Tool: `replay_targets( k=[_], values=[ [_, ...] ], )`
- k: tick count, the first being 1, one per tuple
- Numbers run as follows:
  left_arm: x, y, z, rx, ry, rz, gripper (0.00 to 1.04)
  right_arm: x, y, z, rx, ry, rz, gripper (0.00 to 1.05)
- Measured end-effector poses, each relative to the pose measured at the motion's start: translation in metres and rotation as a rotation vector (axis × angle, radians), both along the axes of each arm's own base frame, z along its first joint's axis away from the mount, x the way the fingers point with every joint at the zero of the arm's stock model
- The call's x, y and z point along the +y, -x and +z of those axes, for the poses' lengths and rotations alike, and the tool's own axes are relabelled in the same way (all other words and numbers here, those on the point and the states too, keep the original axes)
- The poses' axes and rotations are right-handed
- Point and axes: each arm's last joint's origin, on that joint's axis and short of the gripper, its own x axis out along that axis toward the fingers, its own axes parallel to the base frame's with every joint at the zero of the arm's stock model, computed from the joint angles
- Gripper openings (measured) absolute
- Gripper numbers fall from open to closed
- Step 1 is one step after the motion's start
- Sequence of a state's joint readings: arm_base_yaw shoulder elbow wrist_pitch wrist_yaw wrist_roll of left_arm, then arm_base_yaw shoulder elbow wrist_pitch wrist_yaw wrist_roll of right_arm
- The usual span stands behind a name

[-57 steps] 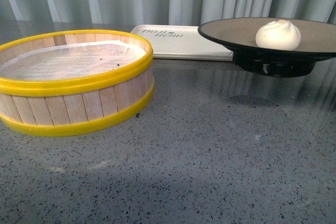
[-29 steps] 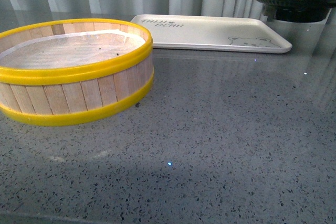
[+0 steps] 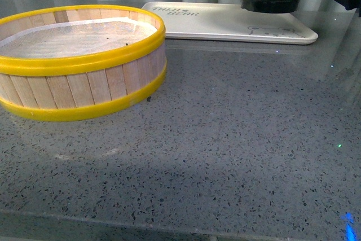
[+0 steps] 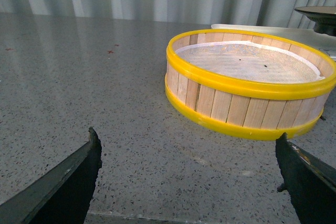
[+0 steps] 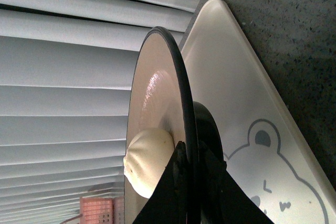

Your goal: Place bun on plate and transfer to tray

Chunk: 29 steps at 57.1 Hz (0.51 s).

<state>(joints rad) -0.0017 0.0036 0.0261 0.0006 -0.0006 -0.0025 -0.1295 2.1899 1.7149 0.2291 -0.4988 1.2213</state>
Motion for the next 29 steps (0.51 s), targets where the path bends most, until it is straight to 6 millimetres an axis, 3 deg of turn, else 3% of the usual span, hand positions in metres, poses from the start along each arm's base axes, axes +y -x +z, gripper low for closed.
replay_targets(
  k=[21,29],
  values=[
    [0.000,0.000,0.000,0.000,0.000,0.000,0.98,0.010,-0.027,-0.016,0.049,0.029,0.015,0.02],
    [0.000,0.000,0.000,0.000,0.000,0.000,0.98,0.017,-0.029,-0.017,0.056,0.033,0.020,0.02]
  ],
)
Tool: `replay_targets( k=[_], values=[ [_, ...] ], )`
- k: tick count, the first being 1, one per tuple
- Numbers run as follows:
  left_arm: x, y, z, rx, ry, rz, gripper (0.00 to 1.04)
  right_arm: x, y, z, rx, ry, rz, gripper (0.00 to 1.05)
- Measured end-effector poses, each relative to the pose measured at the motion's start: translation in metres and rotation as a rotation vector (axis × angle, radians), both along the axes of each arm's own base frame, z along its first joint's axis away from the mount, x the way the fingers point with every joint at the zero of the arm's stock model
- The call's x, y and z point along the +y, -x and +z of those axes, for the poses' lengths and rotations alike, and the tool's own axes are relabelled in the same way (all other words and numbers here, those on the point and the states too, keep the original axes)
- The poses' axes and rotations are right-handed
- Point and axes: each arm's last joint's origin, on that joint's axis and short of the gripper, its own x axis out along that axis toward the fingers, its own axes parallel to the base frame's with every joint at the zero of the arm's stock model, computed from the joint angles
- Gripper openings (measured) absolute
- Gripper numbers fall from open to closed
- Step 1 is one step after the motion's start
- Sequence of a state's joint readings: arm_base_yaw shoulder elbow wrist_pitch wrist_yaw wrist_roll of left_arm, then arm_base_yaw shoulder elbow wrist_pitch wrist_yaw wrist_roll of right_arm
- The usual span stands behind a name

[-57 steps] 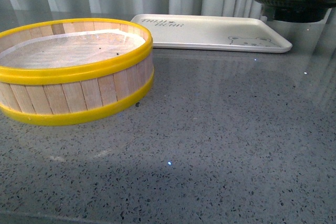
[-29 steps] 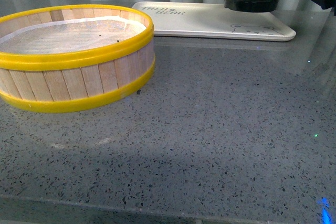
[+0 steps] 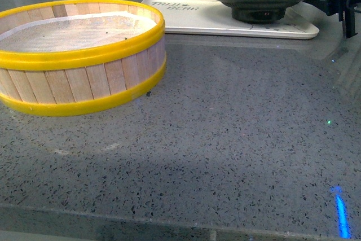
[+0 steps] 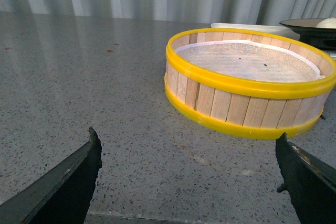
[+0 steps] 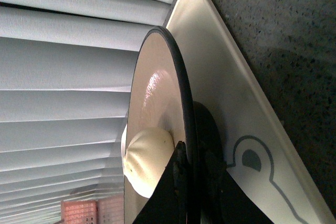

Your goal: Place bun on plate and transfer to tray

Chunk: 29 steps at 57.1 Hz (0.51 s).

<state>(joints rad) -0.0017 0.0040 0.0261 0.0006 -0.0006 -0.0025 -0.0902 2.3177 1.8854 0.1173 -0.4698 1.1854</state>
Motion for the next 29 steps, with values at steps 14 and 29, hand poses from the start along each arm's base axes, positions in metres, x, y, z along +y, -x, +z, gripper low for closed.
replay_targets(
  k=[14,29],
  values=[
    [0.000,0.000,0.000,0.000,0.000,0.000,0.98,0.002,-0.007,0.002,0.017,0.012,0.017,0.02],
    [0.000,0.000,0.000,0.000,0.000,0.000,0.98,-0.002,-0.010,0.007,0.025,0.012,0.018,0.45]
  ],
)
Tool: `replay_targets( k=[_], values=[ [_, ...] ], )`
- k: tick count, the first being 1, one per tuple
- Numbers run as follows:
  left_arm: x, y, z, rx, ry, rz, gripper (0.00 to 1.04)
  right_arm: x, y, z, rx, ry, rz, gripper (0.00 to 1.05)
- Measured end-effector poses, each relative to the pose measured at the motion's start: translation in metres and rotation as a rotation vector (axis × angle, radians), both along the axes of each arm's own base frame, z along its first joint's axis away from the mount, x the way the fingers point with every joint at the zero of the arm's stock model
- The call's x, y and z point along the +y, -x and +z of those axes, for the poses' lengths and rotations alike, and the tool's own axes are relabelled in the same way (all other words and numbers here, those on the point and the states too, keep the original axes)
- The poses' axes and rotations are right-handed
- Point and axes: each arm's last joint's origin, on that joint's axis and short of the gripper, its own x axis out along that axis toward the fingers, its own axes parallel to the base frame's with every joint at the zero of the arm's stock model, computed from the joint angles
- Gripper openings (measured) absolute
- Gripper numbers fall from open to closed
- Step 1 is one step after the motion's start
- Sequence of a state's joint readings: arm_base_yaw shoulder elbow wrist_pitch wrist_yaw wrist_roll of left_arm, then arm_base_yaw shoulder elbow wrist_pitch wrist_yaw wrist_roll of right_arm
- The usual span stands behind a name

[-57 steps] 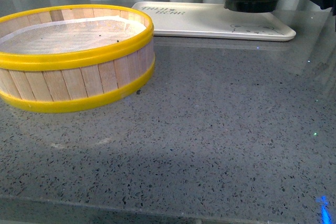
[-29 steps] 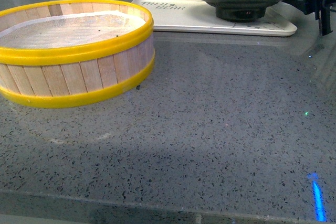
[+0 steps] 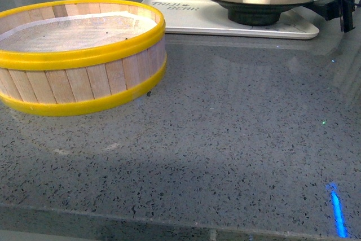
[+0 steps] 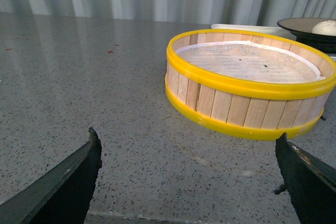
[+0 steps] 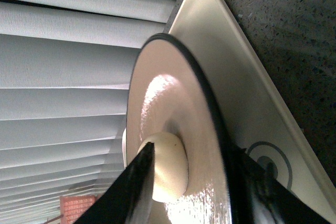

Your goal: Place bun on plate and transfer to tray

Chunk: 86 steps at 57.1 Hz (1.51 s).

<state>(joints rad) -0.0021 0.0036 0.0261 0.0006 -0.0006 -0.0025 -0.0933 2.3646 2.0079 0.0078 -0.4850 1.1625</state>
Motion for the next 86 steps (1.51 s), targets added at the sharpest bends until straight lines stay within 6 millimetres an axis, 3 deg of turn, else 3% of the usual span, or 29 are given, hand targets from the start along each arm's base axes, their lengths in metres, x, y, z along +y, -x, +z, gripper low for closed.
replay_targets(
  k=[9,12,16,26,39,42,46,54,58,64,71,75,78,86],
  values=[
    [0.000,0.000,0.000,0.000,0.000,0.000,0.98,-0.002,0.002,0.000,-0.004,-0.001,-0.001,0.73],
    [0.000,0.000,0.000,0.000,0.000,0.000,0.98,-0.002,0.009,0.002,-0.004,-0.008,-0.006,0.89],
    [0.000,0.000,0.000,0.000,0.000,0.000,0.98,-0.002,0.017,0.006,-0.003,-0.007,-0.018,0.98],
    [0.000,0.000,0.000,0.000,0.000,0.000,0.98,-0.010,0.042,0.021,-0.014,-0.001,-0.060,0.96],
    [0.000,0.000,0.000,0.000,0.000,0.000,0.98,-0.049,0.104,0.038,-0.023,0.080,-0.262,0.96],
    [0.000,0.000,0.000,0.000,0.000,0.000,0.98,-0.059,0.122,0.039,-0.027,0.149,-0.343,0.96],
    [0.000,0.000,0.000,0.000,0.000,0.000,0.98,-0.076,0.162,0.045,-0.045,0.335,-0.498,0.96],
    [0.000,0.000,0.000,0.000,0.000,0.000,0.98,-0.085,0.226,0.056,-0.090,0.657,-0.684,0.96],
    [0.000,0.000,0.000,0.000,0.000,0.000,0.98,-0.076,0.265,0.059,-0.125,0.873,-0.734,0.96],
    [0.000,0.000,0.000,0.000,0.000,0.000,0.98,-0.058,0.295,0.054,-0.156,1.066,-0.741,0.96],
    [0.000,0.000,0.000,0.000,0.000,0.000,0.98,-0.022,0.330,0.041,-0.244,1.348,-0.636,0.96],
    [0.000,0.000,0.000,0.000,0.000,0.000,0.98,-0.001,0.352,0.022,-0.405,1.293,-0.317,0.81],
    [0.000,0.000,0.000,0.000,0.000,0.000,0.98,0.013,0.366,0.007,-0.469,1.259,-0.201,0.72],
    [0.000,0.000,0.000,0.000,0.000,0.001,0.98,0.036,0.396,-0.022,-0.511,1.238,-0.126,0.49]
  ],
)
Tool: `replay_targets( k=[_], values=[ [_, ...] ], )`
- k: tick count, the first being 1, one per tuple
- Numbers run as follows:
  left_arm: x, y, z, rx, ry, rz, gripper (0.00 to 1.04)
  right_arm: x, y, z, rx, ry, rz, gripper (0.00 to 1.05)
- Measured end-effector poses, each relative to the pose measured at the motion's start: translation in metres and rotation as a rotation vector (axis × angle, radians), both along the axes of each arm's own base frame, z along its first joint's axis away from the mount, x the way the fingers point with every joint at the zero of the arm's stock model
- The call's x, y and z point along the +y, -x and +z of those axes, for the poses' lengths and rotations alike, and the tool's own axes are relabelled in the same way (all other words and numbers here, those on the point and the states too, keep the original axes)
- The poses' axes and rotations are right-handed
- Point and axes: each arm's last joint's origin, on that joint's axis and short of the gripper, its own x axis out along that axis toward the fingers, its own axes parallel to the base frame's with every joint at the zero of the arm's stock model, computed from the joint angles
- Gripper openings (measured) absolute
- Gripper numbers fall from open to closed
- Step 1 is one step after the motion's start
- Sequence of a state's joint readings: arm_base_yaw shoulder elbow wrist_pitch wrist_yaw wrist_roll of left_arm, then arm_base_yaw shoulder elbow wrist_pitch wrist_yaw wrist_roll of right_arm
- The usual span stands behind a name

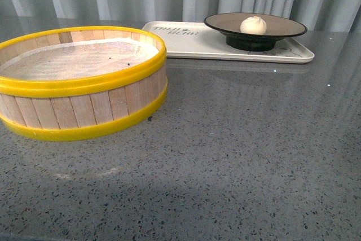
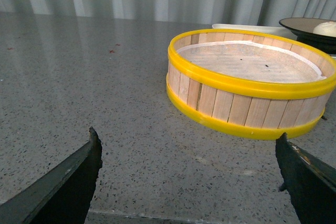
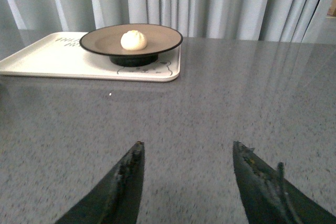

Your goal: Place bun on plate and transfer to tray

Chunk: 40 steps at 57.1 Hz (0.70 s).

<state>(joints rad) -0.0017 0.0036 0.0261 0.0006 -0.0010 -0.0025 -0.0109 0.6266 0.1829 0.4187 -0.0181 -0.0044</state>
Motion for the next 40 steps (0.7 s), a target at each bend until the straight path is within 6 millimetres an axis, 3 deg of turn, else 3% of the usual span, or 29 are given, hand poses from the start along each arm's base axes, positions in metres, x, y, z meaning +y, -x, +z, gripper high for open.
replay_targets(
  k=[8,18,40],
  values=[
    [0.000,0.000,0.000,0.000,0.000,-0.001,0.98,0.001,0.015,-0.016,-0.011,0.000,-0.010,0.27],
    [0.000,0.000,0.000,0.000,0.000,-0.001,0.98,0.001,0.022,-0.021,-0.019,0.001,-0.010,0.01],
    [0.000,0.000,0.000,0.000,0.000,0.000,0.98,0.001,0.031,-0.029,-0.021,0.000,-0.009,0.02]
  ],
)
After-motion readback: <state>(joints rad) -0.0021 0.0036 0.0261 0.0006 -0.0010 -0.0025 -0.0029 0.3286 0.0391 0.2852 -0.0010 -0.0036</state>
